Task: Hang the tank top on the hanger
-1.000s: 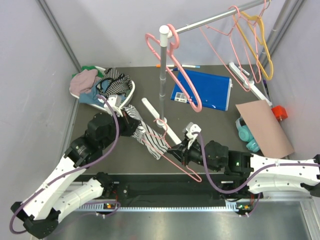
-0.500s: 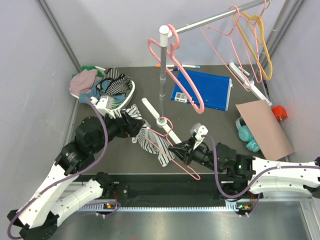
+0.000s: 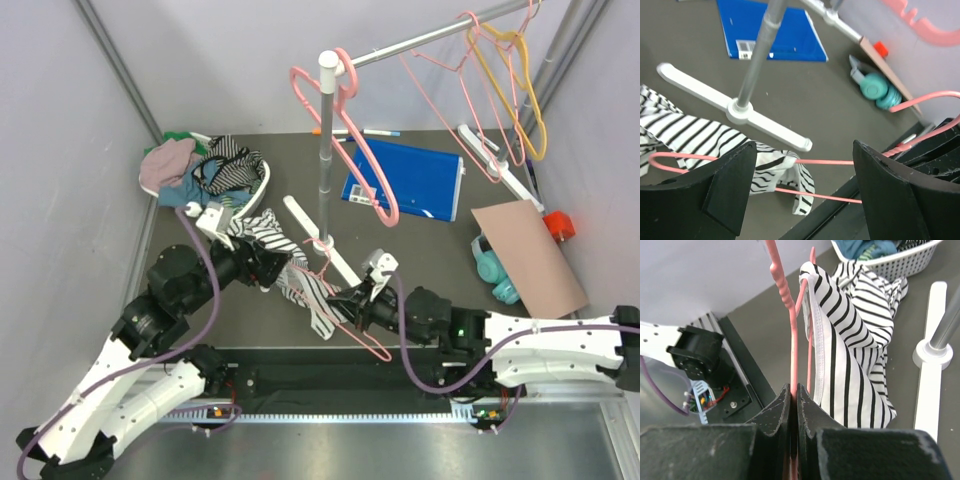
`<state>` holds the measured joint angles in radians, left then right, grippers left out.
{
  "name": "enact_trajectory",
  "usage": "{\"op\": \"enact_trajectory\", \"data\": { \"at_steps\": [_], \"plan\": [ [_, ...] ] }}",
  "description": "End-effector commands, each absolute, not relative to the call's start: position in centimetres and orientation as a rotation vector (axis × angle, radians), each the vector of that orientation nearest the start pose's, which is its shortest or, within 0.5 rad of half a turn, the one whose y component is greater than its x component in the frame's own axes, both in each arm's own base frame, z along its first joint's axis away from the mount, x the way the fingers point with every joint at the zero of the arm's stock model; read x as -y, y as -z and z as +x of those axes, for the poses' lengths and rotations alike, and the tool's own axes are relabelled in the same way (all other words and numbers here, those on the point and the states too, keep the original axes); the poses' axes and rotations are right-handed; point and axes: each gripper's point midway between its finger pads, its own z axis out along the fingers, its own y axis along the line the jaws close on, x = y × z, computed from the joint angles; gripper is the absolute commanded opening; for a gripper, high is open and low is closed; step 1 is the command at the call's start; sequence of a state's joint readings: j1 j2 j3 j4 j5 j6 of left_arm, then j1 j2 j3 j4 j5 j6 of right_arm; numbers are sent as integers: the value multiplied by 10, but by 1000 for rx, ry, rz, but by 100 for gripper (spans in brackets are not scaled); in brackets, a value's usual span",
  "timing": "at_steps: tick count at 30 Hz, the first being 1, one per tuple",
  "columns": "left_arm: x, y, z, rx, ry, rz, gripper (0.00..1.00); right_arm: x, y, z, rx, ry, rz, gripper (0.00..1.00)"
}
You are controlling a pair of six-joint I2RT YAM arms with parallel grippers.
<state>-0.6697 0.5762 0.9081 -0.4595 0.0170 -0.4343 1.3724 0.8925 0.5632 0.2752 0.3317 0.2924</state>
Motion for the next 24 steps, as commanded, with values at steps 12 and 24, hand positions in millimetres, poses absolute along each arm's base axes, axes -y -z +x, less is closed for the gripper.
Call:
{"op": "enact_trajectory", "data": {
  "at_steps": [12,24],
  "plan": [
    [207,-329,160,-1581,1009,497,79,-383,-289,128,-1558,-1064,-491,0],
    [210,-325,164,-1573,969,556,75,-417,-297,122,-1541,-1138,-526,0]
  ]
}}
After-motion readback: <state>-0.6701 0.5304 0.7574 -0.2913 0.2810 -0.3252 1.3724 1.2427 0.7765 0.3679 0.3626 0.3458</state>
